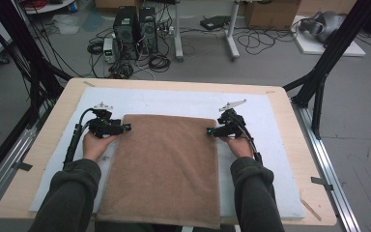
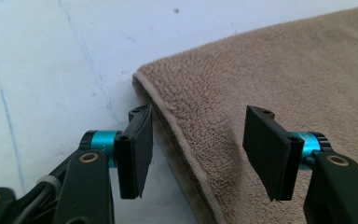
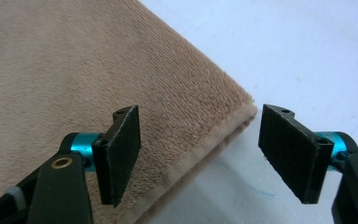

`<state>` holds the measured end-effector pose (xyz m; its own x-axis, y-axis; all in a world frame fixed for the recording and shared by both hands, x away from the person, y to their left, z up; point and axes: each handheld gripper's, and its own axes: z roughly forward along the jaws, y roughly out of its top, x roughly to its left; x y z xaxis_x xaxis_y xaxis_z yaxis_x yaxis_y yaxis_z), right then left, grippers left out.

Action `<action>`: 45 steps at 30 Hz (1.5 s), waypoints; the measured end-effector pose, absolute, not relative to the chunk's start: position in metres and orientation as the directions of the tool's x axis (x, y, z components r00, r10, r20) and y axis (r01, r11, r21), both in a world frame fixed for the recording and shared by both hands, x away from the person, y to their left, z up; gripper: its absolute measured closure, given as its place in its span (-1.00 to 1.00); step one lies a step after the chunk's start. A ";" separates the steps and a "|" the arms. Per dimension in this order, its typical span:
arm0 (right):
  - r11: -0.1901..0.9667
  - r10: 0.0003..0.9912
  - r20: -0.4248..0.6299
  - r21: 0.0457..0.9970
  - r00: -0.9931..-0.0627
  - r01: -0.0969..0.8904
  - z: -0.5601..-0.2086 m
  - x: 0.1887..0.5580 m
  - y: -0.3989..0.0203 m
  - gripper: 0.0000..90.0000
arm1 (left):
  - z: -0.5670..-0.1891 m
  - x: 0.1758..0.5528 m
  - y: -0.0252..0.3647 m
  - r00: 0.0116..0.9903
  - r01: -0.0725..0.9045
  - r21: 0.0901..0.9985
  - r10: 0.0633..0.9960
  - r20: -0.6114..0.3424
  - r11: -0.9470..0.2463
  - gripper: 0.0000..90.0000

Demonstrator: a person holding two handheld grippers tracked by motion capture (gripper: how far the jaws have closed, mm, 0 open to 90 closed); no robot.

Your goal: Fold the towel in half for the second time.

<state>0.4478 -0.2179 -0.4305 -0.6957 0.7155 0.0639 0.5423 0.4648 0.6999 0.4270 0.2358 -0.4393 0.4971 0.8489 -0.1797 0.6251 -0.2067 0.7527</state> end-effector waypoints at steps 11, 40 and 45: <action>0.455 0.684 0.126 0.697 -0.718 0.555 -0.442 0.447 -0.215 0.41 | -0.445 0.422 0.228 0.549 0.608 0.745 0.823 -0.146 -0.273 0.60; 0.417 0.640 0.064 0.808 -0.766 0.416 -0.339 0.435 -0.215 0.83 | -0.381 0.398 0.246 0.565 0.438 0.890 0.809 -0.160 -0.129 0.83; 0.425 0.586 0.105 0.804 -0.803 0.416 -0.346 0.409 -0.218 0.83 | -0.390 0.364 0.252 0.598 0.435 0.880 0.792 -0.123 -0.192 0.83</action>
<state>0.4088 -0.2178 -0.3464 -0.8032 0.5864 0.1052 0.4159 0.4254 0.8038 0.3641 0.2522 -0.3904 0.5980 0.7921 -0.1227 0.4350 -0.1921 0.8797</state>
